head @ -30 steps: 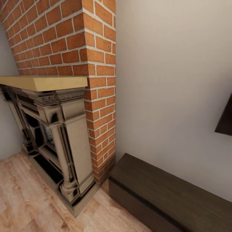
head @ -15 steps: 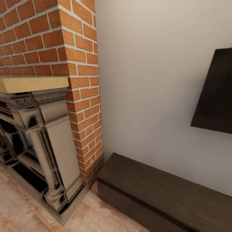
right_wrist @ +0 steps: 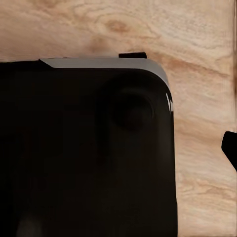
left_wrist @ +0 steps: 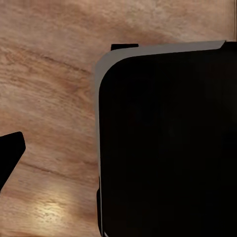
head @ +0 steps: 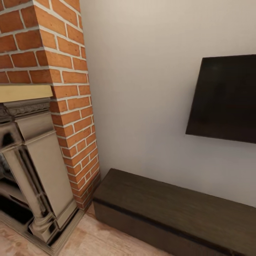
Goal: Place each of the two pumpkins and all three candles from the living room inside a cabinet in the living room (use any cabinet), then make sure every cabinet is closed, and position the cauldron so it is next to a table in the living room.
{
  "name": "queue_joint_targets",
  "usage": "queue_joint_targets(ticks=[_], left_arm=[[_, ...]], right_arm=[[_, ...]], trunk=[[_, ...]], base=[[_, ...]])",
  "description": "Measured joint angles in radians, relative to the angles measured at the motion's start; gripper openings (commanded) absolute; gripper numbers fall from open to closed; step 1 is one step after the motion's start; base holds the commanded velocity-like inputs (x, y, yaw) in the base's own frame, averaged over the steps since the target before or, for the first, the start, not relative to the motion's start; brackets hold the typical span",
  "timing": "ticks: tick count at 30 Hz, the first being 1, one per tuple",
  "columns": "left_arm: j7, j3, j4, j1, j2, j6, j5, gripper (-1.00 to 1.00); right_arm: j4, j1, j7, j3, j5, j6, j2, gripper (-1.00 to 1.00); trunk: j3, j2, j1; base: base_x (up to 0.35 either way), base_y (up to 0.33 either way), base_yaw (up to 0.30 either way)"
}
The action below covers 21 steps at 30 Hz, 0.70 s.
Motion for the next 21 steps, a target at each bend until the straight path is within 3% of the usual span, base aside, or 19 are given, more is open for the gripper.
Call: queue_joint_targets(ticks=[16,21], left_arm=[[0.000,0.000,0.000,0.000,-0.001,0.000,0.000,1.00],[0.000,0.000,0.000,0.000,0.000,0.000,0.000,1.00]], right_arm=[[0.000,0.000,0.000,0.000,0.000,0.000,0.000,1.00],[0.001,0.000,0.000,0.000,0.000,0.000,0.000,1.00]], trunk=[[0.000,0.000,0.000],[0.000,0.000,0.000]], base=[[-0.219,-0.215,-0.285],[-0.064,-0.079,-0.285]])
